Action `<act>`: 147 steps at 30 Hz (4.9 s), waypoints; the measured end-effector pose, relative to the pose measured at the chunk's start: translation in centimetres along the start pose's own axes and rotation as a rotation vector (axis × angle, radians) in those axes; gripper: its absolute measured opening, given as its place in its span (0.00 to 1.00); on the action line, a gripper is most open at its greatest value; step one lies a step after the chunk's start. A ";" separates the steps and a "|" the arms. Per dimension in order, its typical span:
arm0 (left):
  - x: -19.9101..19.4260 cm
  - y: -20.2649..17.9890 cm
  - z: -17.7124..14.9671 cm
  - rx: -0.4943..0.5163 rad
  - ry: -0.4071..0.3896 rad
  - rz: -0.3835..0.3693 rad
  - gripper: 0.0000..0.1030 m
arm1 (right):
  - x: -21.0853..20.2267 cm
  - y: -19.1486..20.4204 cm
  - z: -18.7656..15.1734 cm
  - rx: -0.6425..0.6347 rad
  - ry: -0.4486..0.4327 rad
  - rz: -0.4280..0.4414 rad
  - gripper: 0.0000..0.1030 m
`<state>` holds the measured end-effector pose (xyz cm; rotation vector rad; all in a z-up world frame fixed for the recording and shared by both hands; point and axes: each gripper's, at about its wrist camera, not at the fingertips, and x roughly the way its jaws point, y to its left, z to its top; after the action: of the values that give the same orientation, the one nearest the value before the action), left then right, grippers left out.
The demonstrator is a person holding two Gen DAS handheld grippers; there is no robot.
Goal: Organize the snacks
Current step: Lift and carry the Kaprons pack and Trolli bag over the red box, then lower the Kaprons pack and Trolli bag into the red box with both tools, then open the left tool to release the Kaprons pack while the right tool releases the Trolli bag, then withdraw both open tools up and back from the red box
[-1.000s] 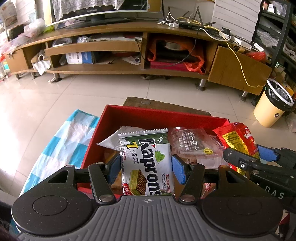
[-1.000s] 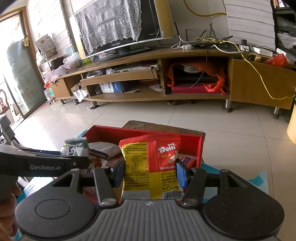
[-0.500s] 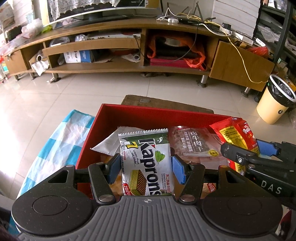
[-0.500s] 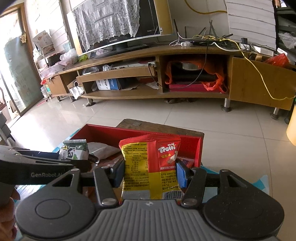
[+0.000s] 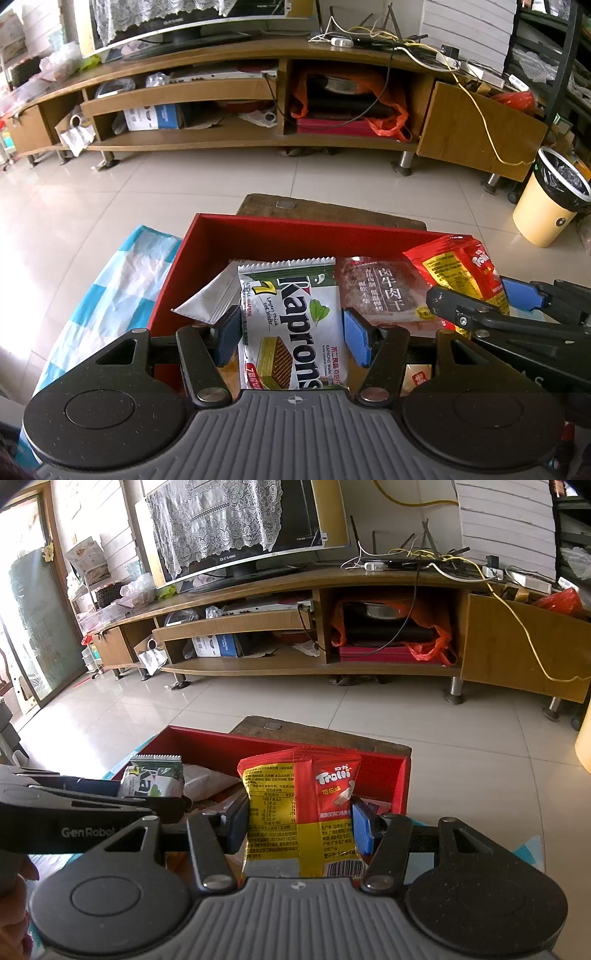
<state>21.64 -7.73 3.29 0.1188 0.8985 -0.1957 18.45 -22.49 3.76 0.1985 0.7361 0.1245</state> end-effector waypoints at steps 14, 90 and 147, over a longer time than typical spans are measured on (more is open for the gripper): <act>1.0 -1.0 0.1 0.032 -0.013 0.022 0.64 | 1.2 -0.5 0.0 0.010 0.003 -0.004 0.53; 2.1 -1.1 -1.0 0.048 0.080 0.058 0.66 | 2.0 0.2 -0.9 -0.038 0.065 -0.057 0.57; -5.7 -1.2 -4.5 0.023 0.039 0.012 0.82 | -6.7 0.8 -3.4 0.074 0.087 -0.046 0.65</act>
<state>14.46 -7.40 4.94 0.1493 0.9341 -0.1929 11.20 -22.47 5.90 0.2474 0.8324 0.0629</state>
